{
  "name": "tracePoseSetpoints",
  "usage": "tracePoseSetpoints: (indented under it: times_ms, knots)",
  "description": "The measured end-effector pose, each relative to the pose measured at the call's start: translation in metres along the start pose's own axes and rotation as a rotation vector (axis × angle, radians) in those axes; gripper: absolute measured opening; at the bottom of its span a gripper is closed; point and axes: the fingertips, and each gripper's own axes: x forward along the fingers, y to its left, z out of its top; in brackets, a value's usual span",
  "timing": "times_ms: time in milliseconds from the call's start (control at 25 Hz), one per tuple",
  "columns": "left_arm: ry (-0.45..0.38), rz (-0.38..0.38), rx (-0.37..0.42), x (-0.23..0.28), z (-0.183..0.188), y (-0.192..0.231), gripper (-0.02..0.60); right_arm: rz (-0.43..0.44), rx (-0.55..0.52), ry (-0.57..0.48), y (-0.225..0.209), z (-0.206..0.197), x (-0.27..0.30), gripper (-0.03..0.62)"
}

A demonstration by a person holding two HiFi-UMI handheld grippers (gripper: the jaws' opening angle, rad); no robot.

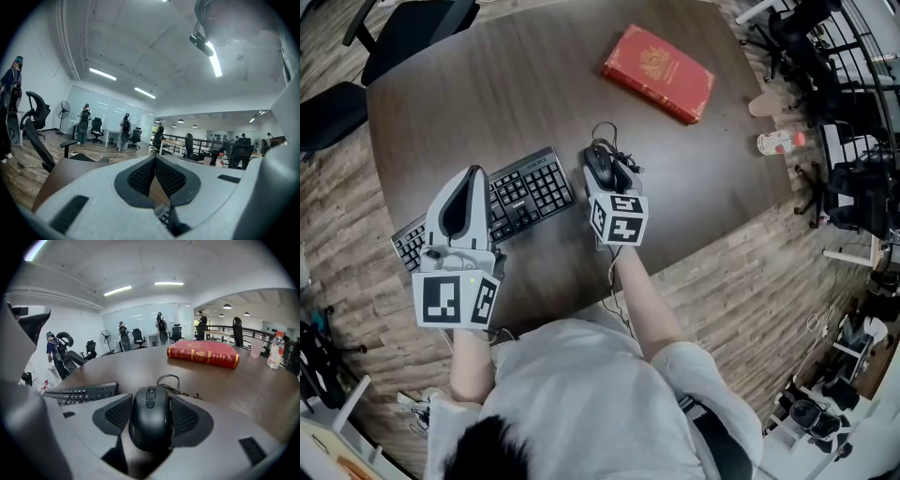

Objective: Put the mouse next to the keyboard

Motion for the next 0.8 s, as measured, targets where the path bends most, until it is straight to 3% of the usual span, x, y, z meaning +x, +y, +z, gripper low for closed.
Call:
tracePoseSetpoints:
  times_ms: [480, 800]
  knots:
    - [0.002, 0.004, -0.006, -0.001, -0.002, 0.006, 0.009, -0.039, -0.045, 0.081, 0.002, -0.011, 0.008, 0.250]
    - [-0.003, -0.005, -0.002, -0.001, 0.000, 0.002, 0.009, -0.015, -0.089, 0.097, 0.004, -0.012, 0.009, 0.250]
